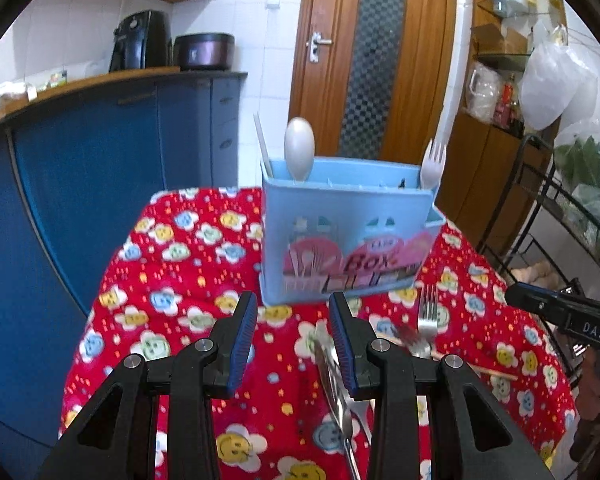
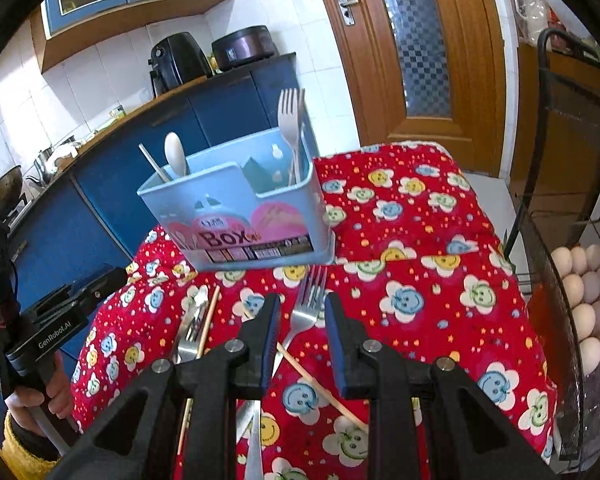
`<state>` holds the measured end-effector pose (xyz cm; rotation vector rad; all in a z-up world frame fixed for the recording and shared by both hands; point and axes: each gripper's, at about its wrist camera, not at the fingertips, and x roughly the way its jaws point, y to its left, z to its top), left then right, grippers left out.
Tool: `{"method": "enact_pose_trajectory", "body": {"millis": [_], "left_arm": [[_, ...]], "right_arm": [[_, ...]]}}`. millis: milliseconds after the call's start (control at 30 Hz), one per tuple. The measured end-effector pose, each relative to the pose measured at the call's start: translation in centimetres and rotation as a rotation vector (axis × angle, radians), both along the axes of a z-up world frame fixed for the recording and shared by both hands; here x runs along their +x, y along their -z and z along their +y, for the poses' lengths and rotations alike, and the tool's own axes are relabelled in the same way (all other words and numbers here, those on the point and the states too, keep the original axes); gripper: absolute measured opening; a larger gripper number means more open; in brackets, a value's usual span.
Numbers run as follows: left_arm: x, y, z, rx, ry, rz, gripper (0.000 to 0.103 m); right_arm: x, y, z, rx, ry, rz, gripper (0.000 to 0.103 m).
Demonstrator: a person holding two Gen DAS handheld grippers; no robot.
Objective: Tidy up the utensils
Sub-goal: 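Lower the left tool and grasp a silver knife while the right tool grasps a wooden chopstick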
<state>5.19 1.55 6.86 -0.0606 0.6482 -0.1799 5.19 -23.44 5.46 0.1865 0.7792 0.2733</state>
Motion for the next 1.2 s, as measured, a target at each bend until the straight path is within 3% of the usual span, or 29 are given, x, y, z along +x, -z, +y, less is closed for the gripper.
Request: {"method": "enact_pose_trajectory", "body": {"millis": [800,1200], "left_arm": [[-1.4,6.0,-2.0,0.017,0.096,0.227,0.038],[-2.2,7.3,-2.9,0.079,0.140,0.288,0.038]], "right_arm": [[-0.4,2.8,-0.5,-0.011,-0.008,0.074,0.027],[-0.4,3.1,-0.9,-0.018,-0.002,0.084,0.027]]}}
